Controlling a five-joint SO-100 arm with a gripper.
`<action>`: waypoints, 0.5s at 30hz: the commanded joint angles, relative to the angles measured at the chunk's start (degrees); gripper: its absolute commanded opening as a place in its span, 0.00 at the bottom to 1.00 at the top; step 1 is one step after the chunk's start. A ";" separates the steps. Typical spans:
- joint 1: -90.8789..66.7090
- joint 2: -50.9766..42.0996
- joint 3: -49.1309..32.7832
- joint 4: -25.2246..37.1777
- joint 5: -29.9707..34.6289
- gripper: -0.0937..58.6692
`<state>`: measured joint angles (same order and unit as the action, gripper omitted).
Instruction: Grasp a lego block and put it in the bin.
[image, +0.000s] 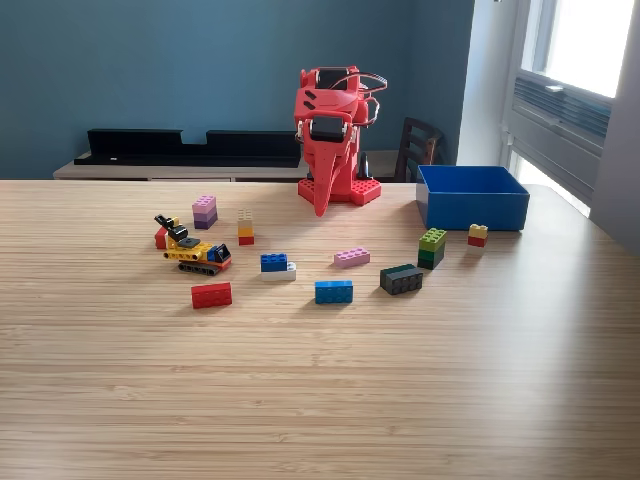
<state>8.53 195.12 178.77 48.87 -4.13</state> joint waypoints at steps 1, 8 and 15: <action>-0.88 2.90 0.35 0.09 -0.70 0.00; -1.14 2.90 0.35 0.09 -1.14 0.00; -1.85 2.90 0.35 0.09 -2.02 0.00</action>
<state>7.82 195.12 178.77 48.87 -5.10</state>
